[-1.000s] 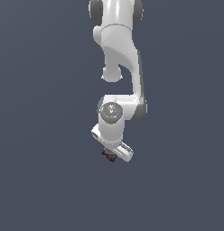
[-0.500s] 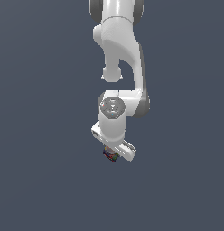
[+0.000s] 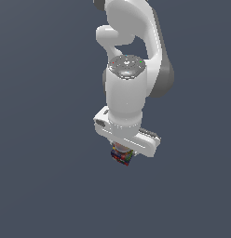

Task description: Pick up the object and move it to a goal position.

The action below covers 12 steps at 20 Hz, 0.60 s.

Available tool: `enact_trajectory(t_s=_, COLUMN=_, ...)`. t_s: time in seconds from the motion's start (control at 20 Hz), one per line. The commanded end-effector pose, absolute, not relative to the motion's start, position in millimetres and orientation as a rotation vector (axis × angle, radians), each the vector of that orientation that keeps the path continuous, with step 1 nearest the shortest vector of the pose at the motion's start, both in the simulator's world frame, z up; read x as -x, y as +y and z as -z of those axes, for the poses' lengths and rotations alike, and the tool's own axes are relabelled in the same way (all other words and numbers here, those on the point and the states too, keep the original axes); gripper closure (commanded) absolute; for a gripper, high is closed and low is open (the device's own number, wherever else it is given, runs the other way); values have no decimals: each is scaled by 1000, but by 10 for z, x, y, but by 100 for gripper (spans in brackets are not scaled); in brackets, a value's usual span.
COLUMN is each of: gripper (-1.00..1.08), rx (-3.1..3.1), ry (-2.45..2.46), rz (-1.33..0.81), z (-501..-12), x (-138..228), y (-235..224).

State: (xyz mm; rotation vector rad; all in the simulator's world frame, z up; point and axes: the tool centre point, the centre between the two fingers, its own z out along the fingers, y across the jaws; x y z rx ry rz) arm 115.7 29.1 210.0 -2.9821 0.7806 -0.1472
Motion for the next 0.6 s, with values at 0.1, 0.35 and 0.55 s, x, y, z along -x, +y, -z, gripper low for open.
enact_trajectory(t_s=0.1, gripper=108, rx=2974, ry=668, rz=227, z=-2891, x=-1268, y=447)
enact_trajectory(t_s=0.35, gripper=108, rx=2960, ry=549, rz=301, z=-3709, x=-1326, y=613)
enact_trajectory(t_s=0.55, gripper=108, rx=2947, ry=472, rz=349, z=-4247, x=-1337, y=718)
